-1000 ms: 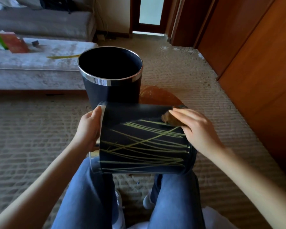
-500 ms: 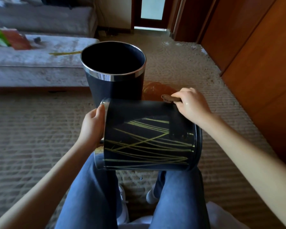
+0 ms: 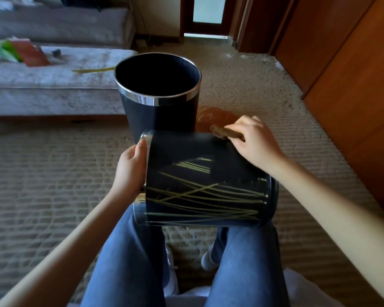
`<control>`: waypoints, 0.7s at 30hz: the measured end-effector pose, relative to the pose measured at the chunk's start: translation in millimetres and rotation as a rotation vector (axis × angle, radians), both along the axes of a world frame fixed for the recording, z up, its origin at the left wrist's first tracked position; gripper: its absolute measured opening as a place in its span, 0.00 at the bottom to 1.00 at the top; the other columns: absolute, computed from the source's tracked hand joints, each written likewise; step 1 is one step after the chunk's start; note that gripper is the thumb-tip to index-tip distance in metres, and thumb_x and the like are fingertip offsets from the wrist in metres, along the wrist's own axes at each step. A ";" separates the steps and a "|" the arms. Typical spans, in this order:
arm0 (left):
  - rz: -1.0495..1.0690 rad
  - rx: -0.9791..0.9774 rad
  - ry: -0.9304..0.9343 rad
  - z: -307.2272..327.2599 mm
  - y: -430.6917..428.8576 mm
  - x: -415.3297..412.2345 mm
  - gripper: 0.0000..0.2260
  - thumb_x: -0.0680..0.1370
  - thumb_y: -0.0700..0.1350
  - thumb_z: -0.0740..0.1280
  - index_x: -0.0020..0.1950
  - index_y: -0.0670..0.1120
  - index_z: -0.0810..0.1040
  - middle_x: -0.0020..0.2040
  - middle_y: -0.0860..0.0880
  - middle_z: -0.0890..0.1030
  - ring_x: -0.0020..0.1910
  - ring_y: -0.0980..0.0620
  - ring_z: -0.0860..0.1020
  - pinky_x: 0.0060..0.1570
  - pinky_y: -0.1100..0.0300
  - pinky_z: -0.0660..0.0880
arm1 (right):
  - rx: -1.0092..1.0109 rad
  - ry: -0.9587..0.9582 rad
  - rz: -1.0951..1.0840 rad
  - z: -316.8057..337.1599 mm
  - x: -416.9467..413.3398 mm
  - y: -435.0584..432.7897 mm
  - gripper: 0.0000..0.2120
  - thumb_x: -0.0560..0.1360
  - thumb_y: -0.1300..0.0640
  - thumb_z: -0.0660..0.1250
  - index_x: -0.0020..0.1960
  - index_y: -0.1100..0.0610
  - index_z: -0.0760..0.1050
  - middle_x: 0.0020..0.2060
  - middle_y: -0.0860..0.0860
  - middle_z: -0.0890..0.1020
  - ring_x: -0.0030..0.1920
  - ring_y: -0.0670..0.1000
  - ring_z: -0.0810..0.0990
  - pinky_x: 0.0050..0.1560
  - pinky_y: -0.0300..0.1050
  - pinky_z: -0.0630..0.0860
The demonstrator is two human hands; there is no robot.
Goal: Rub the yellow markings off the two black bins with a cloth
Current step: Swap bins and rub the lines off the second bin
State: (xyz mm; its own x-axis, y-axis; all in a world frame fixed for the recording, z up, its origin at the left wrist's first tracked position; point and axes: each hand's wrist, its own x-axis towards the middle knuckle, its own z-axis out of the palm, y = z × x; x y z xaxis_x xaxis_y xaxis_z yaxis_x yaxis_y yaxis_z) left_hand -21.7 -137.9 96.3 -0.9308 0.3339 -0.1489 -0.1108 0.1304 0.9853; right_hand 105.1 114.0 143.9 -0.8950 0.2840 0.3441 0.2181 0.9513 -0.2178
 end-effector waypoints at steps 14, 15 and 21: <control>0.013 0.002 -0.026 3.1 0.9 -1.4 0.19 0.83 0.56 0.59 0.44 0.46 0.82 0.42 0.40 0.85 0.46 0.39 0.84 0.52 0.41 0.81 | 0.145 0.088 0.377 -14.3 44.3 -80.4 0.19 0.69 0.66 0.67 0.59 0.63 0.81 0.47 0.58 0.81 0.43 0.60 0.77 0.47 0.53 0.76; 0.007 0.006 -0.020 1.8 -0.6 -0.3 0.20 0.83 0.56 0.59 0.45 0.45 0.83 0.44 0.40 0.86 0.48 0.39 0.84 0.54 0.40 0.80 | 0.108 0.111 0.284 -8.2 26.7 -66.9 0.18 0.69 0.65 0.66 0.58 0.62 0.82 0.46 0.57 0.81 0.43 0.61 0.76 0.47 0.53 0.76; 0.016 -0.015 -0.004 1.2 -3.1 3.9 0.20 0.85 0.55 0.58 0.42 0.46 0.81 0.36 0.46 0.82 0.39 0.49 0.80 0.47 0.43 0.78 | 0.043 -0.027 -0.034 7.6 -26.0 -42.0 0.15 0.72 0.62 0.66 0.57 0.57 0.83 0.44 0.53 0.77 0.47 0.61 0.74 0.52 0.48 0.73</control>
State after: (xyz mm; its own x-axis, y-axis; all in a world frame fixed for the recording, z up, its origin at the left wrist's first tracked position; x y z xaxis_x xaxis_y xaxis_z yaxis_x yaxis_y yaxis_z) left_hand -17.8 -141.0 97.5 -0.9352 0.3169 -0.1580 -0.1174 0.1436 0.9826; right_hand 79.1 72.0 151.6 -0.8941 0.3003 0.3324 0.2560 0.9515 -0.1708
